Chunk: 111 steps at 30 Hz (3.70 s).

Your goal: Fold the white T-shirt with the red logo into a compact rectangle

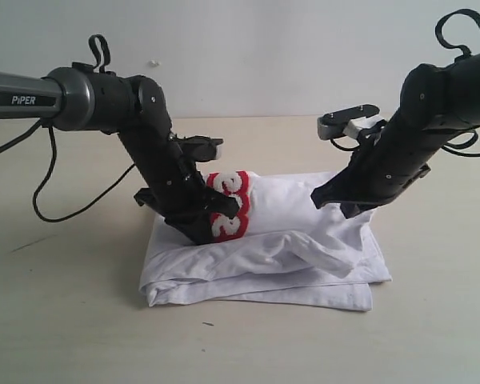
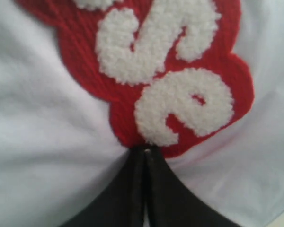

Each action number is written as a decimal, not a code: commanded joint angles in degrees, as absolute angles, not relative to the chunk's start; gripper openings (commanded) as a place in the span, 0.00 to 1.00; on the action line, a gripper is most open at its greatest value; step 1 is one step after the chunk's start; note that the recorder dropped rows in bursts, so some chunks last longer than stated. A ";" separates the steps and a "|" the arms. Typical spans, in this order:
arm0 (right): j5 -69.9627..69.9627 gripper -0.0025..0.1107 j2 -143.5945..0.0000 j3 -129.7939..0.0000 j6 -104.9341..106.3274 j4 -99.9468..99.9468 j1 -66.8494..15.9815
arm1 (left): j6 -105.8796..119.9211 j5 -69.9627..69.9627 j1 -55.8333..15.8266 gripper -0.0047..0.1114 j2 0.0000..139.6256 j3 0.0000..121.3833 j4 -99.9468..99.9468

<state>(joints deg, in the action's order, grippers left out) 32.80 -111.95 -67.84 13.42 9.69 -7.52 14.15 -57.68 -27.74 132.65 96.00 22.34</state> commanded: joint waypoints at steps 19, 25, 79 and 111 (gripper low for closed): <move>28.89 0.02 -113.93 -67.89 13.65 10.53 -7.34 | 26.98 -66.42 -14.27 0.46 132.55 92.44 35.06; 30.52 0.02 -113.66 -67.89 13.37 10.53 -7.34 | 28.41 -66.09 -12.94 0.57 128.05 92.56 37.35; -2.66 0.02 -51.27 -32.22 4.59 7.09 -7.34 | 29.78 -23.62 -7.99 0.04 35.99 29.90 37.91; -2.77 0.02 -51.27 -32.22 4.59 7.09 -7.34 | 26.65 -17.09 3.81 0.04 6.85 14.57 25.65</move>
<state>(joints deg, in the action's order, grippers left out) -2.37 -51.57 -32.48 4.70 7.12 -7.52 26.85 -14.27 2.40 8.55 15.14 27.94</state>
